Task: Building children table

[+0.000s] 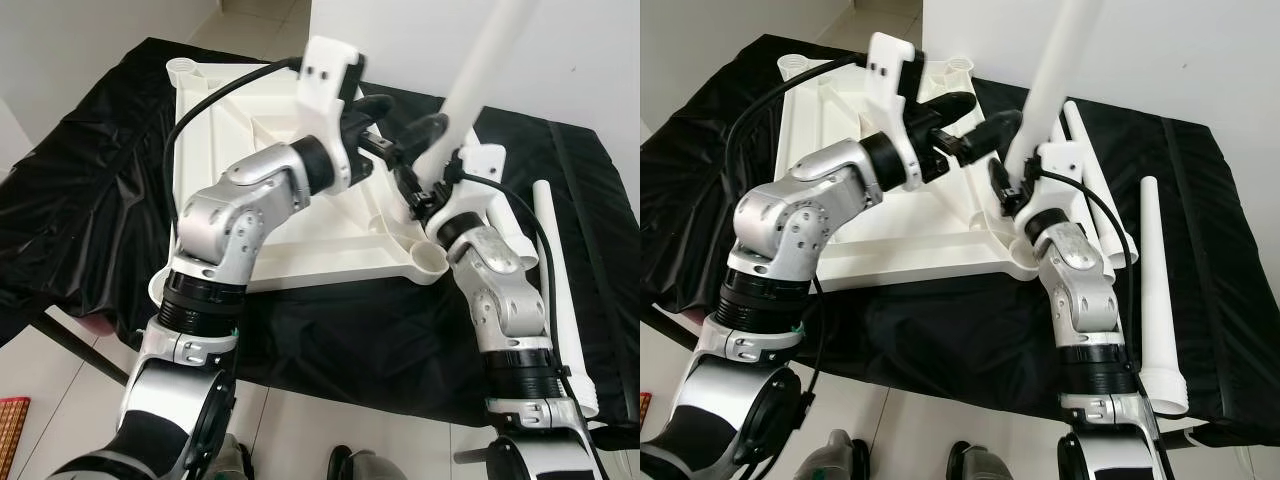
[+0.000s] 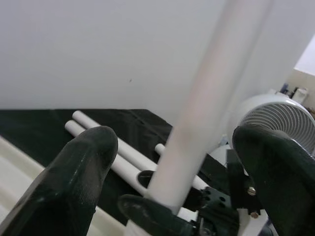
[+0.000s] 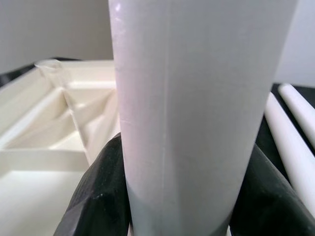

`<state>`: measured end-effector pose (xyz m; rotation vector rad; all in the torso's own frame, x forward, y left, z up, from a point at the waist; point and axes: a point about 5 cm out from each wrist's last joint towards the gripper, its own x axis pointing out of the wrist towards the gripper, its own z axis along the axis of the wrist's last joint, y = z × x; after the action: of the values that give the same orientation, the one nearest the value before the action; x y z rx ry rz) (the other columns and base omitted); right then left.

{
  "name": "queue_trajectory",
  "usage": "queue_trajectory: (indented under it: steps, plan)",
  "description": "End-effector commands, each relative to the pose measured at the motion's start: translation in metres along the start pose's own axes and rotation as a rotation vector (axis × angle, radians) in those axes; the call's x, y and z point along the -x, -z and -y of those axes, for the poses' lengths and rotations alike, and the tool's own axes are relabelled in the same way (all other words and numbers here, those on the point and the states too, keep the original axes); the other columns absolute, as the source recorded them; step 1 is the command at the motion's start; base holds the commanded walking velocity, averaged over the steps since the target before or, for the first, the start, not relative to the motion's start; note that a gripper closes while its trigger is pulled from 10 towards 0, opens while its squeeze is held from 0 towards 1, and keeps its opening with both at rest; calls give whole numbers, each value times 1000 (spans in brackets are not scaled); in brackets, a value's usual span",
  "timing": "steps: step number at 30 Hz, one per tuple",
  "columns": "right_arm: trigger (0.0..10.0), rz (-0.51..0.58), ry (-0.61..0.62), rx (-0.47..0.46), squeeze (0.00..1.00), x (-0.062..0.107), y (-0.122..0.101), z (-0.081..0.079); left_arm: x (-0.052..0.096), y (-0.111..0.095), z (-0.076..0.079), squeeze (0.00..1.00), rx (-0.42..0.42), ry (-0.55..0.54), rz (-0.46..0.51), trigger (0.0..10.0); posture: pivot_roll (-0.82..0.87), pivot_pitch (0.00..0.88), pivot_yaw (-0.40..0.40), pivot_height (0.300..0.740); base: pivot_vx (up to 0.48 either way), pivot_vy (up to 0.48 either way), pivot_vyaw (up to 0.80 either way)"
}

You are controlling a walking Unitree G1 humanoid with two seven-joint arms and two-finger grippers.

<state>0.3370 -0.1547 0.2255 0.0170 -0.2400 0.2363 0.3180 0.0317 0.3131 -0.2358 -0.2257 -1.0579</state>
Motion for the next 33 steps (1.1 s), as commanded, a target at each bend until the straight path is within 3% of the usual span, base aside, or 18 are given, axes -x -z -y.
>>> queue_trajectory:
  steps: [1, 7, 11, 19, 26, 33]
  plan:
    - [10000, 13, 20, -1, 0, 2, -1, 2, 0, 1, 1, 0, 10, -4, -7, 10000, 47, 116, -47, 740, 0, 0, 0]
    - [10000, 14, 71, 18, 0, 10, 8, -1, 13, 27, -9, 0, -12, -89, -100, 10000, 46, 115, -43, 740, 0, 0, 0]
    - [10000, 6, 103, 39, 0, 15, 13, -3, 20, 55, -10, 0, -75, -126, -200, 10000, 42, 121, -40, 740, 0, 0, 0]
    - [10000, 18, 175, 63, 0, 25, 15, 2, 28, 72, -8, 0, -110, -156, -238, 10000, 40, 133, -31, 740, 0, 0, 0]
    - [10000, 1, 270, 28, 0, 39, 28, 2, 34, 95, 4, 0, -249, -143, -296, 10000, 47, 154, -19, 740, 0, 0, 0]
    - [10000, -7, 288, 16, 0, 46, 35, -2, 37, 97, 8, 0, -253, -128, -304, 10000, 47, 161, -17, 740, 0, 0, 0]
